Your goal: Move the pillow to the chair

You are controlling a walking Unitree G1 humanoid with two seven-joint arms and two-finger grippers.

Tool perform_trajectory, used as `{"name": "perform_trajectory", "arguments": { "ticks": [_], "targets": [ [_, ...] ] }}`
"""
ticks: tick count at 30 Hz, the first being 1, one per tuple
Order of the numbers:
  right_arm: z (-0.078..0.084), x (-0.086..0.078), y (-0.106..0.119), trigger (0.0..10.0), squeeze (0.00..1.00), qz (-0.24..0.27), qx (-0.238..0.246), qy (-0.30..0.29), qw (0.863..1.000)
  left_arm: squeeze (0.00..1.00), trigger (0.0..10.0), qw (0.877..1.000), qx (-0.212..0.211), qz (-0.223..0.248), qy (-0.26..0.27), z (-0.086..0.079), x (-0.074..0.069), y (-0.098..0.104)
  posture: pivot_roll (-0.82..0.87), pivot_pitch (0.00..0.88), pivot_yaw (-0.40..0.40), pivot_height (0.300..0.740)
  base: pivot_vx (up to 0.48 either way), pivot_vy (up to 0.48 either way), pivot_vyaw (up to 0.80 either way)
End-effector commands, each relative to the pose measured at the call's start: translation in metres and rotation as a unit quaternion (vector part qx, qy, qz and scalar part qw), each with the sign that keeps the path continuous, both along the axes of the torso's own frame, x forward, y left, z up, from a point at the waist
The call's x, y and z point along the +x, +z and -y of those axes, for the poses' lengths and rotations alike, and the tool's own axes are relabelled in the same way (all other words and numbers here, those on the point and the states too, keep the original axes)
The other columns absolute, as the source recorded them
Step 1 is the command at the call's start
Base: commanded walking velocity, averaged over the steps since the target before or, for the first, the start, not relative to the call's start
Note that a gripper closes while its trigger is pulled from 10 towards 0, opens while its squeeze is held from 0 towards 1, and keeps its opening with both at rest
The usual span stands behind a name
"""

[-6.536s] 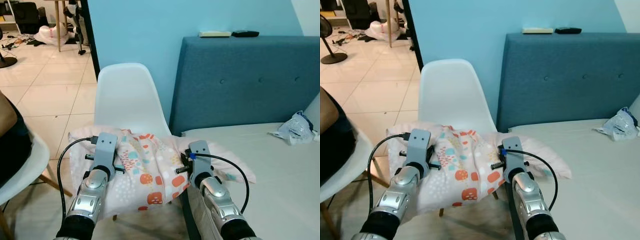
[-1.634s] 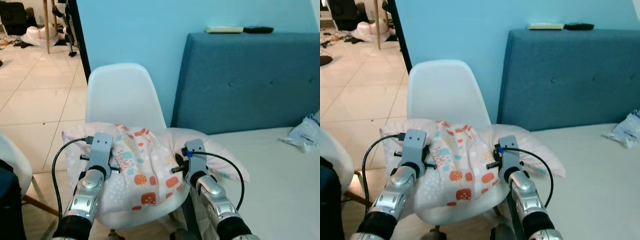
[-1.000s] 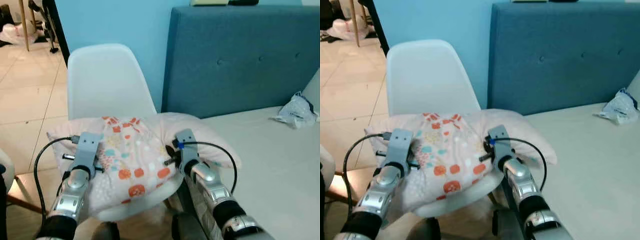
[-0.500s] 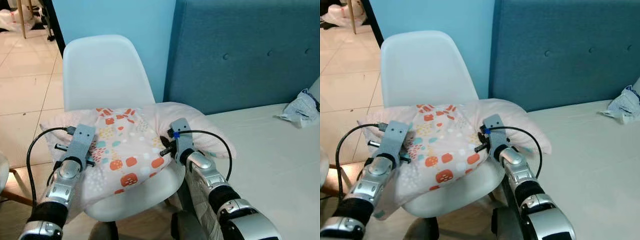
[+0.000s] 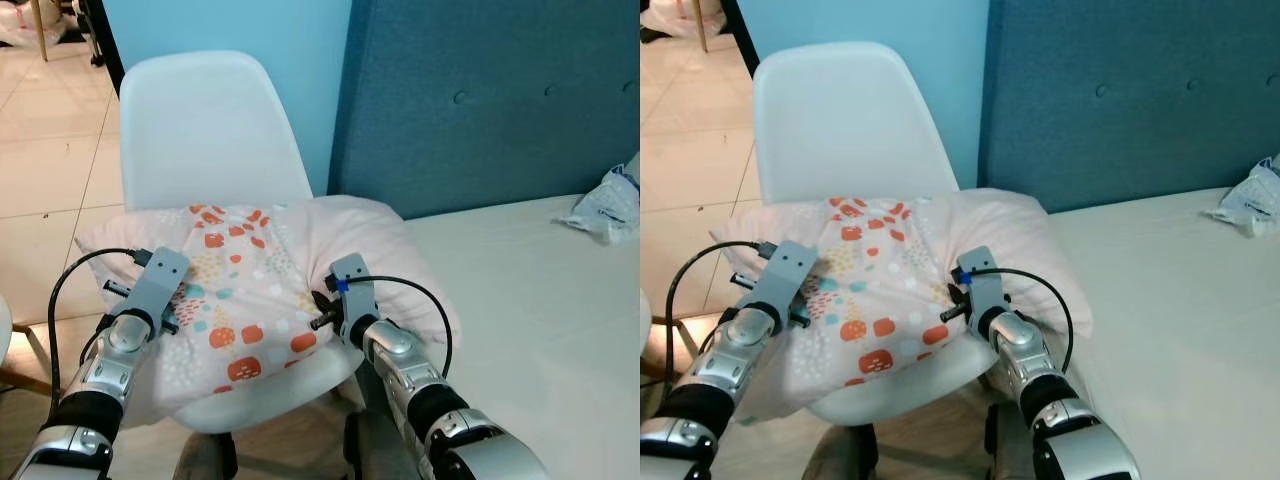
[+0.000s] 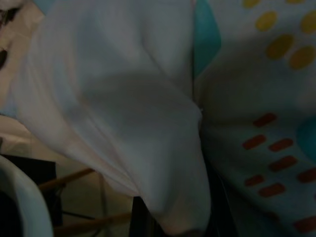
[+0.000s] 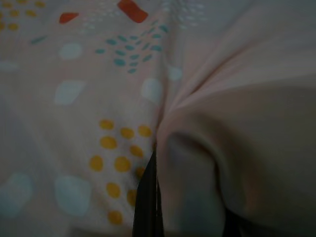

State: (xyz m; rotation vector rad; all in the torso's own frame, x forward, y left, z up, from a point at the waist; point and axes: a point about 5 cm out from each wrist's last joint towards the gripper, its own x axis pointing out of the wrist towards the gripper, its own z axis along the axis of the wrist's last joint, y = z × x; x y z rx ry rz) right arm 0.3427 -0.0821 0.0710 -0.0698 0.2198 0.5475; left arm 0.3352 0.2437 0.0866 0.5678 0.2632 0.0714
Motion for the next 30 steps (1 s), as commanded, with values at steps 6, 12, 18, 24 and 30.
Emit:
{"name": "perform_trajectory", "arguments": {
  "ticks": [6, 12, 18, 24, 30],
  "targets": [
    [0.003, -0.002, -0.005, 10.0, 0.02, -0.018, 0.023, -0.01, 1.0, 0.0, 10.0, 1.0, -0.001, -0.01, 0.002, 0.004, 0.001, -0.006, -0.03, 0.178, -0.061, 0.605, 0.0, 0.0, 0.0],
    [0.002, -0.003, -0.004, 10.0, 1.0, -0.023, 0.048, 0.001, 0.999, 1.0, 10.0, 0.999, -0.034, -0.025, 0.006, -0.002, -0.007, -0.014, -0.02, 0.157, -0.066, 0.605, 0.0, 0.0, 0.0],
    [0.001, -0.003, -0.003, 10.0, 1.0, -0.02, 0.05, 0.006, 0.999, 1.0, 10.0, 0.999, -0.034, -0.027, 0.016, -0.008, -0.011, -0.016, -0.02, 0.149, -0.071, 0.605, 0.0, 0.0, 0.0],
    [0.006, -0.008, -0.008, 10.0, 1.0, -0.02, 0.058, 0.003, 0.998, 1.0, 10.0, 0.999, -0.016, -0.026, 0.045, -0.032, -0.024, -0.015, -0.02, 0.131, -0.077, 0.605, 0.0, 0.0, 0.0],
    [0.012, -0.021, -0.021, 10.0, 1.0, -0.03, 0.065, -0.005, 0.997, 1.0, 10.0, 0.997, -0.01, -0.027, 0.072, -0.052, -0.036, -0.015, -0.02, 0.128, -0.074, 0.605, 0.0, 0.0, 0.0]
  ]
}}
